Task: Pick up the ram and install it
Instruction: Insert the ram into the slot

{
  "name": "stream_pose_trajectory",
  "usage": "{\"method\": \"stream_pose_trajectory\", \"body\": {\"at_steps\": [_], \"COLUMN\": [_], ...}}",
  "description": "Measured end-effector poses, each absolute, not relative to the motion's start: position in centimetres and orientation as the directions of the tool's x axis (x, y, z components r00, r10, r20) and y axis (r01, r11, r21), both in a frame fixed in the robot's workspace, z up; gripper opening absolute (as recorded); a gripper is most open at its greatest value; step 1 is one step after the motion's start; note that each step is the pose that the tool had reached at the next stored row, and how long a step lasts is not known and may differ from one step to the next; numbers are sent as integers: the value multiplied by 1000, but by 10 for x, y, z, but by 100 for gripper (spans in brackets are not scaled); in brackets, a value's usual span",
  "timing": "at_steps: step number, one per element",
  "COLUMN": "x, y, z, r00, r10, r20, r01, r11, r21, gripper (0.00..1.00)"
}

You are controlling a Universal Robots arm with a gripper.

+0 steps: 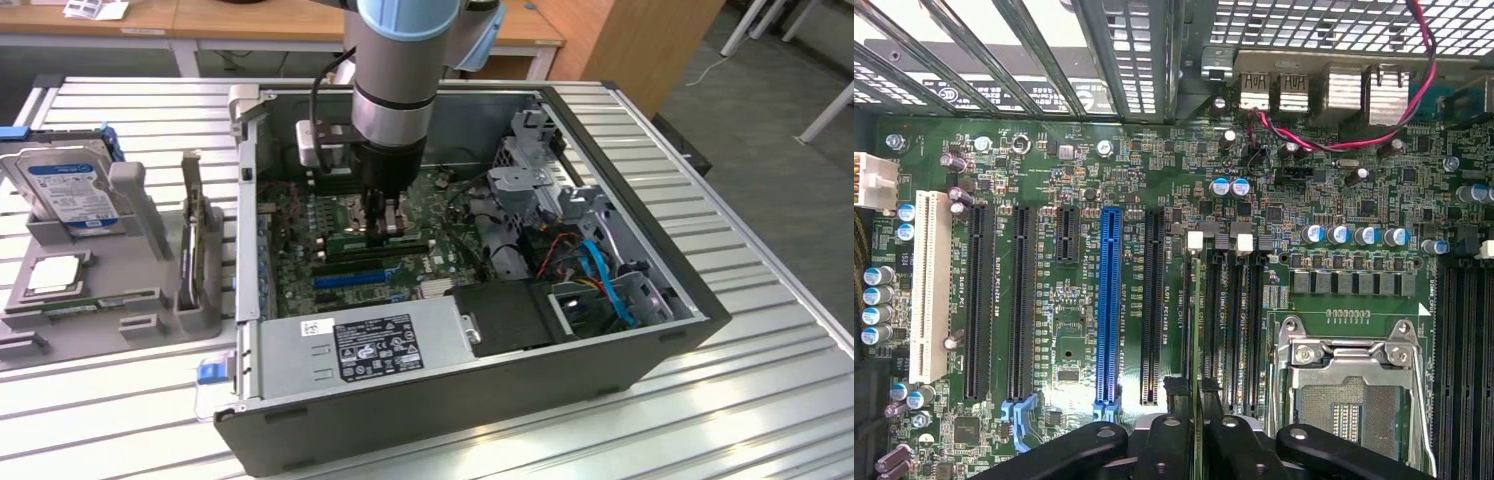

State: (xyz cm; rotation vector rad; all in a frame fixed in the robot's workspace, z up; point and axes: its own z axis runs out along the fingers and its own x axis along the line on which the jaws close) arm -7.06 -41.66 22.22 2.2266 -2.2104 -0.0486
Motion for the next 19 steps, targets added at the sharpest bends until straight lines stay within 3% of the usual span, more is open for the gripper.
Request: {"method": "stream_pose_trajectory", "body": {"at_steps": [19], "x": [-71], "y": [-417], "z": [220], "r00": [7], "r10": [-1000], "r20": [-19], "r01": [-1000], "r11": [-8], "r21": [24], "gripper": [14]}}
